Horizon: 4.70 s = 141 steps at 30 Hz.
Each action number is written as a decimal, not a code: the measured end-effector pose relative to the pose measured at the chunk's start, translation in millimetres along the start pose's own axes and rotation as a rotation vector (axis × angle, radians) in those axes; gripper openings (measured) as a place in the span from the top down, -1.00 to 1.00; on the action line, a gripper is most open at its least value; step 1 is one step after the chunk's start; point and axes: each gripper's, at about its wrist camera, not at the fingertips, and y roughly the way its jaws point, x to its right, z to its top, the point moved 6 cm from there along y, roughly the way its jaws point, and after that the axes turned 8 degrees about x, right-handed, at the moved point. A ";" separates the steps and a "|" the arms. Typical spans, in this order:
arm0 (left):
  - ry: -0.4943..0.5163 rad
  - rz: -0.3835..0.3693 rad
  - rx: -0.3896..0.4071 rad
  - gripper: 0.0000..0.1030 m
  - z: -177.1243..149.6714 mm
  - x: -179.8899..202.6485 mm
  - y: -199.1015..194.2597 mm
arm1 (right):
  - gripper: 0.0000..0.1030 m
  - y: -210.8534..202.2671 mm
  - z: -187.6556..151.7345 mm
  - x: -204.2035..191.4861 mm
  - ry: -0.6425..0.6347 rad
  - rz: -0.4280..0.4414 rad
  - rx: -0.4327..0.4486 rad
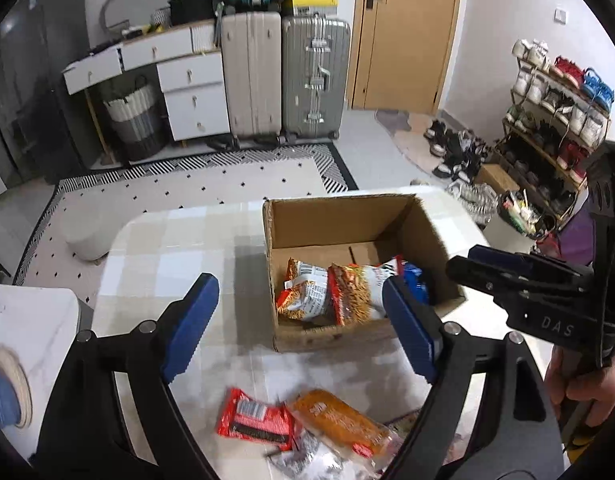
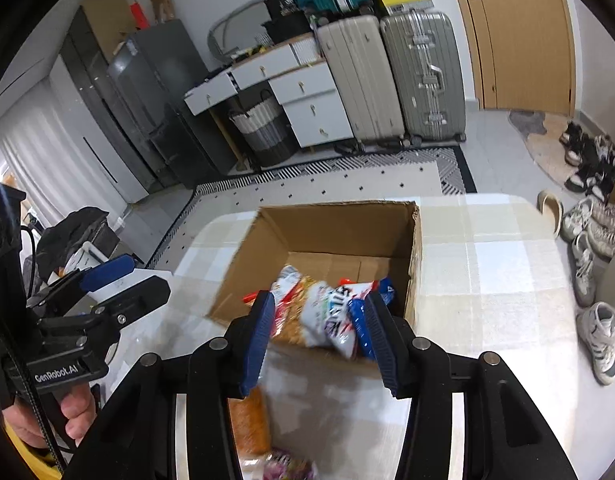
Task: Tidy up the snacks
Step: 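Move both tools back toward the remaining snack pile, then grasp the cracker packet with the left tool while the right tool grasps the red chip bag, then lift and carry both held packets over the cardboard box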
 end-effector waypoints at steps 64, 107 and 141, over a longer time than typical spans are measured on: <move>0.076 -0.309 -0.233 -0.96 -292.4 55.8 -62.7 | -0.98 -122.4 -247.9 -25.8 -0.036 -0.002 0.125; 0.014 -0.307 -0.121 -0.14 -282.7 -1.8 -103.1 | -0.98 -70.8 -258.9 -30.2 -0.061 -0.021 -0.013; -0.017 -0.258 -0.060 -0.15 -282.8 -12.2 -153.3 | 0.06 -89.2 -258.4 -27.7 0.069 0.065 0.018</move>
